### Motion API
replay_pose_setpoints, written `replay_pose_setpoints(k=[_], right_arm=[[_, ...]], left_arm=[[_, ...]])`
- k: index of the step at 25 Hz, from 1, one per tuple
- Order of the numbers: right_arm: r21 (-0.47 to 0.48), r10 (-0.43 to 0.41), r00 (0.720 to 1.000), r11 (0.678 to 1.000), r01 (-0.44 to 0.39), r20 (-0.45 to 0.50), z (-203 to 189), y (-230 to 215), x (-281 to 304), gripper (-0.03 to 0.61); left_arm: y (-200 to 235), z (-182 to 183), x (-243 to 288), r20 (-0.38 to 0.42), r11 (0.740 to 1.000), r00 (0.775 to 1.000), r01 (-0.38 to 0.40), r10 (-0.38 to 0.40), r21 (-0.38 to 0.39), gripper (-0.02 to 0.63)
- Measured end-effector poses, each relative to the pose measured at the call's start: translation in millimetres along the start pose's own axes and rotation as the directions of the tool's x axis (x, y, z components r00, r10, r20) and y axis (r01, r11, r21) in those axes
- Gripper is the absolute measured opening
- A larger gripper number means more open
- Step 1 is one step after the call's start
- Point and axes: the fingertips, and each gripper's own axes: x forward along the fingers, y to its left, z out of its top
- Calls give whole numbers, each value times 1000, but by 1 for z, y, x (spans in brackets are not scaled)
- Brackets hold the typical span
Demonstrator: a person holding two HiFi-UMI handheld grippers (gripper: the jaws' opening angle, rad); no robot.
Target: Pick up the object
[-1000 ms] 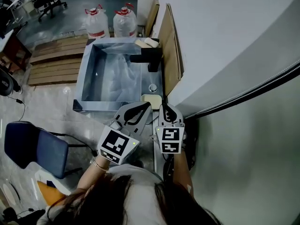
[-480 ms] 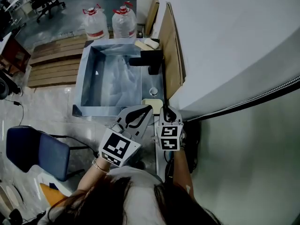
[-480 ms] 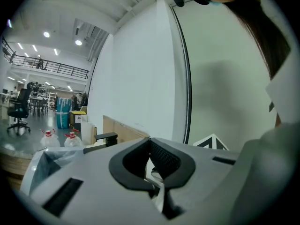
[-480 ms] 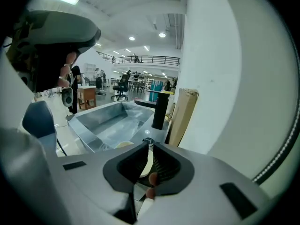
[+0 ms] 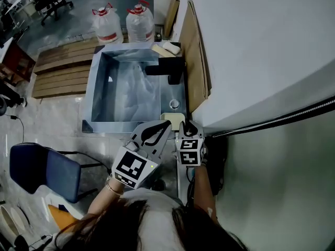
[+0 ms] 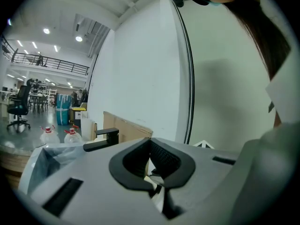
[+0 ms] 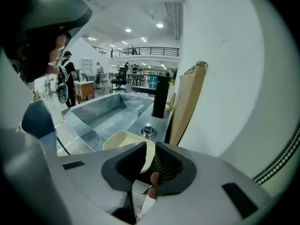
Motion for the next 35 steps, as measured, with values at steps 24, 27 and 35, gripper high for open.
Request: replay_pose_setpoints(k=[24,27,35], right_arm=[[147,-7,993,989,24,-114,-29,-3,48,71],[163,-24,993,986,43,-114,-28,-6,50,71],[200,-65,993,976,83,-95,-27,-13,48,43]], left_arm=[[18,-25,8,-57,1000,998,3,-4,-29,8],[20,-27,9,-61,999,998,-2,0,-32,8],[21,-27,6,-60,999,998,-16,14,-34,8]])
